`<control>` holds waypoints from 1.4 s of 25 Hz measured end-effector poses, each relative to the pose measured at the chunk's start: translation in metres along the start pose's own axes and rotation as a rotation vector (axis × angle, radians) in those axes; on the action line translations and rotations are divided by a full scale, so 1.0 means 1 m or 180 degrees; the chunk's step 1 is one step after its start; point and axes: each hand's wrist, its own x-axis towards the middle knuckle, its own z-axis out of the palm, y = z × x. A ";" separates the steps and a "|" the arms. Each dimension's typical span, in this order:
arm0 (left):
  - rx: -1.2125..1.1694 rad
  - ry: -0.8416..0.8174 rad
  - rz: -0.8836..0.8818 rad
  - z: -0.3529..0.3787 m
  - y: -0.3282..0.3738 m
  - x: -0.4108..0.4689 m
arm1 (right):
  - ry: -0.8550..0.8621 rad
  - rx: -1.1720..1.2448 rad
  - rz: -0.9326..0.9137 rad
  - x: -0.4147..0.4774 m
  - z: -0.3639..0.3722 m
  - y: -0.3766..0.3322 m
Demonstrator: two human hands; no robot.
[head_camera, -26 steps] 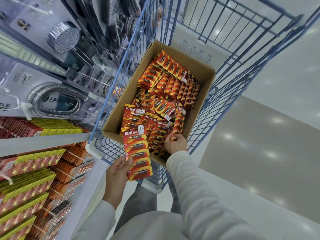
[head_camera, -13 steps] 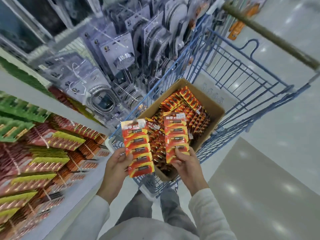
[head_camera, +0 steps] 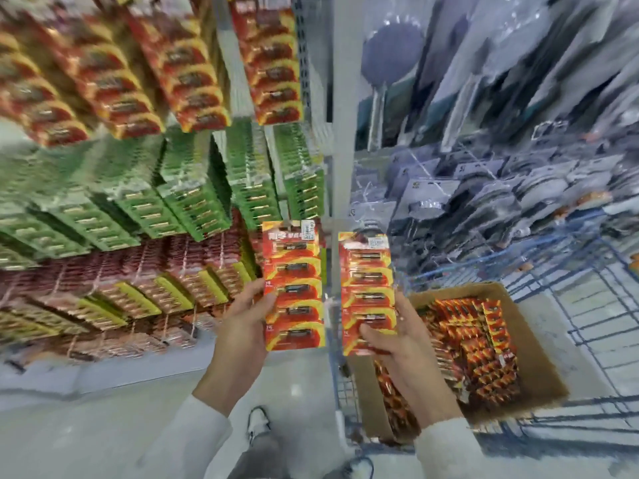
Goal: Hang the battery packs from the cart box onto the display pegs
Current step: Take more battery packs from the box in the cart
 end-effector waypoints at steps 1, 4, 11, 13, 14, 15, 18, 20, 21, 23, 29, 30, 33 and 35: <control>-0.0092 0.0086 0.0103 -0.009 0.014 -0.002 | -0.0100 -0.0055 -0.0027 0.005 0.020 -0.004; -0.0170 0.0235 0.0360 -0.035 0.049 -0.002 | -0.0207 0.0008 -0.0060 0.020 0.078 -0.013; -0.0125 0.0334 0.0828 -0.112 0.151 0.015 | 0.0104 -0.0017 0.0006 0.073 0.208 -0.009; -0.0164 0.0427 0.0906 -0.135 0.176 0.022 | 0.0206 -0.0186 -0.0063 0.086 0.236 -0.004; -0.0179 0.0452 0.0969 -0.146 0.190 0.026 | 0.0194 -0.0251 -0.0089 0.092 0.251 -0.002; -0.0181 0.0459 0.1025 -0.156 0.203 0.030 | 0.0184 -0.0202 -0.0080 0.096 0.266 -0.001; -0.0182 0.0525 0.1332 -0.175 0.242 0.037 | 0.0204 0.0201 -0.0006 0.103 0.303 0.005; -0.0138 0.0505 0.1556 -0.180 0.264 0.041 | 0.0119 0.0218 -0.0001 0.104 0.319 0.008; -0.0099 0.0472 0.1677 -0.180 0.275 0.042 | 0.0090 0.0224 -0.0015 0.104 0.323 0.009; -0.0048 0.0417 0.1850 -0.177 0.292 0.044 | 0.0105 0.0215 -0.0053 0.107 0.330 0.010; -0.0128 0.0532 0.2036 -0.169 0.306 0.055 | 0.0025 0.0180 -0.0082 0.114 0.337 0.001; -0.0127 0.0552 0.2031 -0.168 0.306 0.056 | 0.0026 0.0169 -0.0082 0.116 0.335 0.001; -0.0123 0.0632 0.2000 -0.168 0.303 0.062 | -0.0014 0.0133 -0.0115 0.118 0.335 -0.006; -0.0068 0.0688 0.2025 -0.166 0.303 0.069 | -0.0068 0.0109 -0.0142 0.119 0.334 -0.015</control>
